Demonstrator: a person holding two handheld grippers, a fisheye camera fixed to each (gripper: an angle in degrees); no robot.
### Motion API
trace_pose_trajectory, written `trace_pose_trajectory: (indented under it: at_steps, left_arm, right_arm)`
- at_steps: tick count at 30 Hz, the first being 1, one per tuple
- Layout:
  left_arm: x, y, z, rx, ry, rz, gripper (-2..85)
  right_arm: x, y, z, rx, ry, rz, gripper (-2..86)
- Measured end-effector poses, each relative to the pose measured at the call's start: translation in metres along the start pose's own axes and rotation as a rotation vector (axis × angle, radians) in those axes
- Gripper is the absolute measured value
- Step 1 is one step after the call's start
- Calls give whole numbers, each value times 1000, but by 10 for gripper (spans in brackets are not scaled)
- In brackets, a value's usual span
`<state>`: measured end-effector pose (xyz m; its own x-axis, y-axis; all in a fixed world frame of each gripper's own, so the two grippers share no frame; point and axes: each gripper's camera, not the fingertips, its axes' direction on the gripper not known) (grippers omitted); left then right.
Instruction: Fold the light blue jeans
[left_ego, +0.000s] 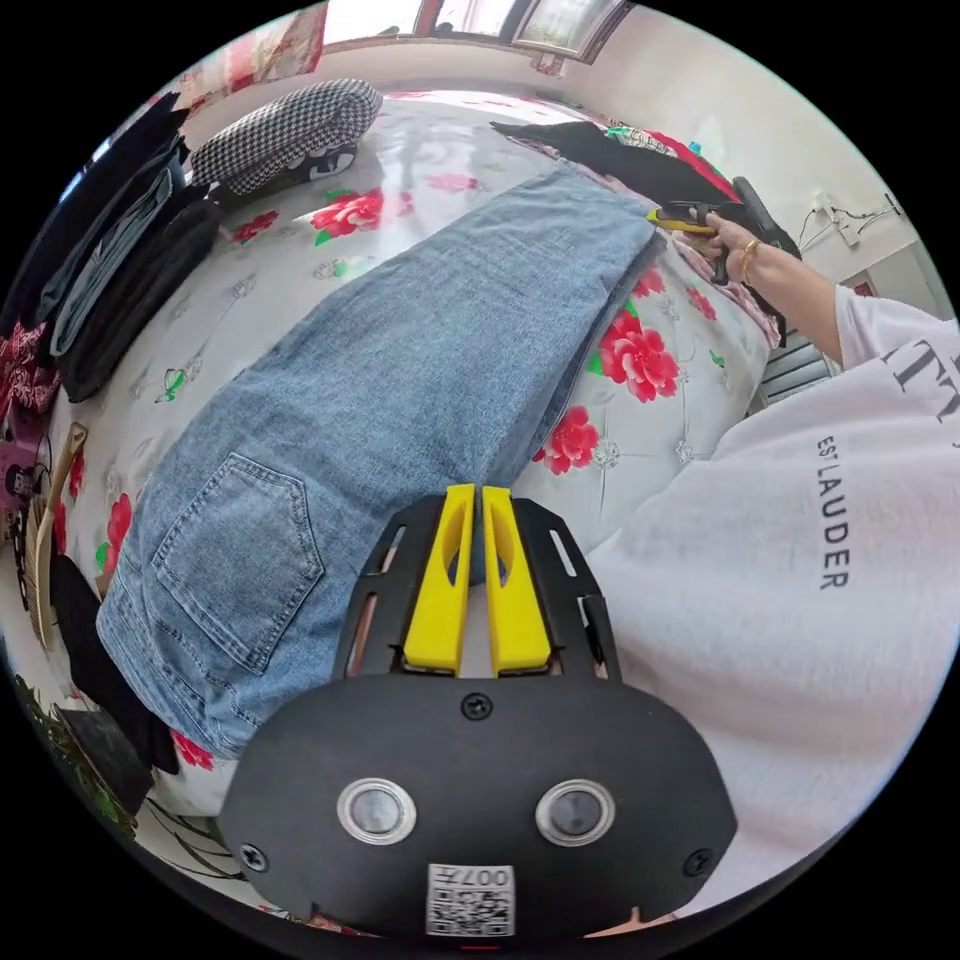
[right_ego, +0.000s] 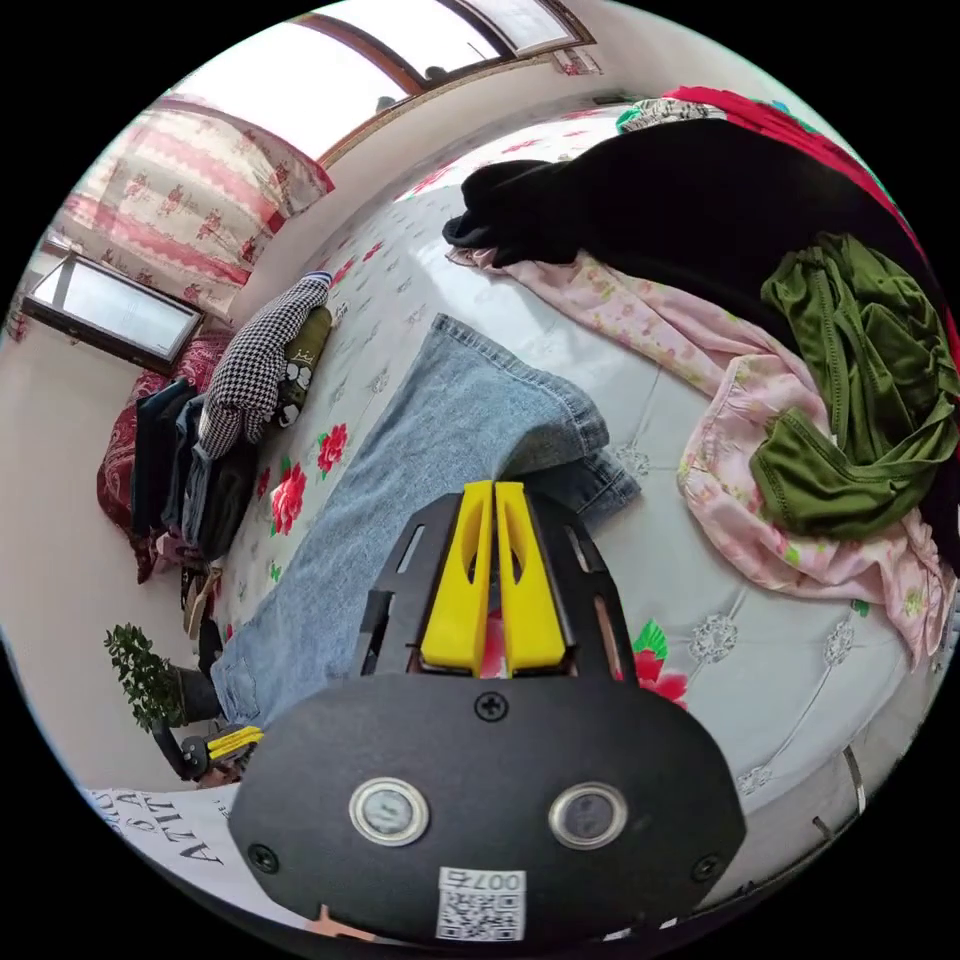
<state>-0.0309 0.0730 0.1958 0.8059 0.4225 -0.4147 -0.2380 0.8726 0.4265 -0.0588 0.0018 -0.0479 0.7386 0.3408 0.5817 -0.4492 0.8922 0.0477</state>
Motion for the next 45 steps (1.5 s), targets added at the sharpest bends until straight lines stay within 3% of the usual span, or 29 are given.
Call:
trace_pose_trajectory:
  at_steps: [5, 10, 14, 16, 20, 23, 25, 28, 30, 33, 36, 40, 42, 45]
  left_arm:
    - [-19, 14, 37, -23, 90, -101, 19]
    - [-35, 12, 64, -66, 148, -176, 42]
    - [-43, 35, 48, 15, 177, -216, 50]
    - [-52, 56, 39, 82, 196, -304, 53]
    - [-83, 135, 23, 264, 233, -674, 59]
    - [-95, 198, 18, 317, 118, -955, 61]
    - [-97, 230, 16, 349, 67, -1078, 66]
    - [-104, 280, 21, 458, 107, -1261, 89]
    - [-109, 309, 32, 556, 162, -1355, 110]
    - [-118, 334, 51, 639, 217, -1429, 132]
    - [-125, 352, 69, 721, 260, -1479, 141]
    - [-129, 371, 88, 830, 332, -1522, 138]
    - [-130, 378, 97, 900, 366, -1518, 139]
    - [-134, 377, 106, 929, 376, -1506, 129]
  right_arm:
    - [44, 41, 9, -54, 47, 125, 6]
    - [75, 65, -17, 77, -65, 250, 37]
    - [93, 74, -4, 36, -214, 321, 73]
    - [98, 77, -1, 73, -221, 351, 77]
    - [103, 69, 12, 116, -280, 477, 54]
    - [95, 46, 22, 72, -322, 538, 30]
    - [66, 23, 14, 73, -314, 450, 17]
    - [-35, -17, -11, 68, -287, 88, 7]
    - [-146, -20, -31, 54, -265, -299, 4]
    - [-274, 22, -40, 2, -285, -776, 3]
    - [-359, 93, -10, -152, -342, -1100, 5]
    - [-401, 188, 91, -503, -269, -1235, 10]
    - [-402, 241, 156, -741, -114, -1257, 14]
    - [-400, 252, 161, -728, -97, -1247, 18]
